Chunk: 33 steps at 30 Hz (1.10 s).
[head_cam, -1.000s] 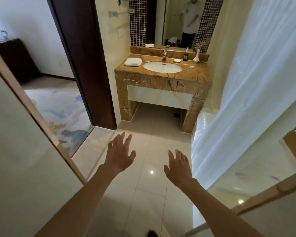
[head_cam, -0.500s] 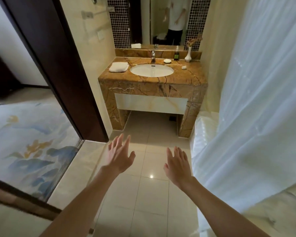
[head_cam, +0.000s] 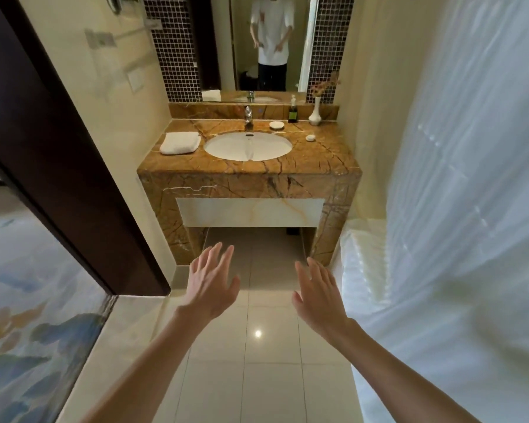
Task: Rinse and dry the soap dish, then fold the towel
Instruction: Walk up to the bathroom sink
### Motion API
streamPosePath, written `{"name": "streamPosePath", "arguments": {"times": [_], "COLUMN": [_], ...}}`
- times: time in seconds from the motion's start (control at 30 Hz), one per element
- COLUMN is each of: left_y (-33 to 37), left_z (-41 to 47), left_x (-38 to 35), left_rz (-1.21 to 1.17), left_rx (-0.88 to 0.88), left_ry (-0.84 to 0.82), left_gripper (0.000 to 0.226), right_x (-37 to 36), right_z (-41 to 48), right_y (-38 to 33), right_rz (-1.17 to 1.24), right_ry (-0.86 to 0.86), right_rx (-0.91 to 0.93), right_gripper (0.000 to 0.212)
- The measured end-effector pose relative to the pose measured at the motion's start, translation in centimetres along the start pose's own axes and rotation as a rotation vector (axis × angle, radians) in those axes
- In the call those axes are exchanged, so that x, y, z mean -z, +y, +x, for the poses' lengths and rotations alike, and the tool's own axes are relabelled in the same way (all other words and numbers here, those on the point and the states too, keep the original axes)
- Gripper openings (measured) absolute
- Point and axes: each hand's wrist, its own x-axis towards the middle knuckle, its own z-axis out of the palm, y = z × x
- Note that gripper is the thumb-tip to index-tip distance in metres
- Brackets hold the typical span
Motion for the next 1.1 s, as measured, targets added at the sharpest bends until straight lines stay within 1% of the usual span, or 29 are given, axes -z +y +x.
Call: {"name": "streamPosePath", "arguments": {"times": [0.1, 0.13, 0.2, 0.23, 0.3, 0.37, 0.47, 0.53, 0.63, 0.73, 0.83, 0.97, 1.1], "left_y": [-1.1, -1.3, -1.5, -1.5, -1.6, -1.6, -1.1, -0.5, 0.6, 1.1, 1.1, 0.6, 0.1], "left_z": [4.0, 5.2, 7.6, 8.9, 11.6, 14.5, 19.5, 22.9, 27.7, 31.9, 35.5, 39.9, 44.8], "left_x": [-0.3, -0.5, -1.0, -1.2, -1.8, -2.5, -3.7, -4.4, -5.1, -5.2, -5.4, -5.7, -6.6], "left_rz": [0.007, 0.005, -0.011, -0.014, -0.008, 0.001, 0.000, -0.005, -0.010, -0.012, -0.003, -0.001, -0.008], "left_rx": [-0.049, -0.052, -0.063, -0.069, -0.078, -0.085, -0.093, -0.091, -0.075, -0.039, 0.001, 0.018, 0.036], "left_ry": [-0.011, -0.023, -0.025, -0.027, -0.030, -0.030, -0.019, -0.003, 0.006, 0.006, 0.004, 0.014, 0.012], "left_gripper": [0.064, 0.064, 0.063, 0.063, 0.063, 0.062, 0.061, 0.062, 0.061, 0.065, 0.067, 0.068, 0.064], "right_x": [-0.3, -0.2, -0.1, -0.2, -0.3, -0.6, -1.3, -1.7, -2.0, -2.2, -2.4, -2.6, -3.4], "right_z": [3.6, 4.6, 6.8, 7.9, 10.3, 12.7, 16.9, 19.8, 24.2, 28.2, 31.9, 36.5, 41.5], "right_y": [0.4, 0.6, 1.1, 1.4, 2.1, 2.9, 4.8, 6.3, 8.3, 9.9, 11.3, 12.7, 14.3], "right_rz": [0.058, 0.087, 0.103, 0.095, 0.089, 0.088, 0.089, 0.084, 0.076, 0.071, 0.081, 0.081, 0.058], "right_ry": [0.005, -0.011, -0.010, 0.001, 0.001, -0.024, -0.030, -0.018, -0.015, -0.025, -0.011, -0.007, -0.022], "right_rx": [-0.005, -0.010, -0.001, 0.000, -0.011, -0.031, -0.069, -0.070, -0.091, -0.109, -0.093, -0.054, -0.029], "right_gripper": [0.054, 0.060, 0.081, 0.088, 0.093, 0.089, 0.065, 0.058, 0.058, 0.057, 0.054, 0.058, 0.058]}}
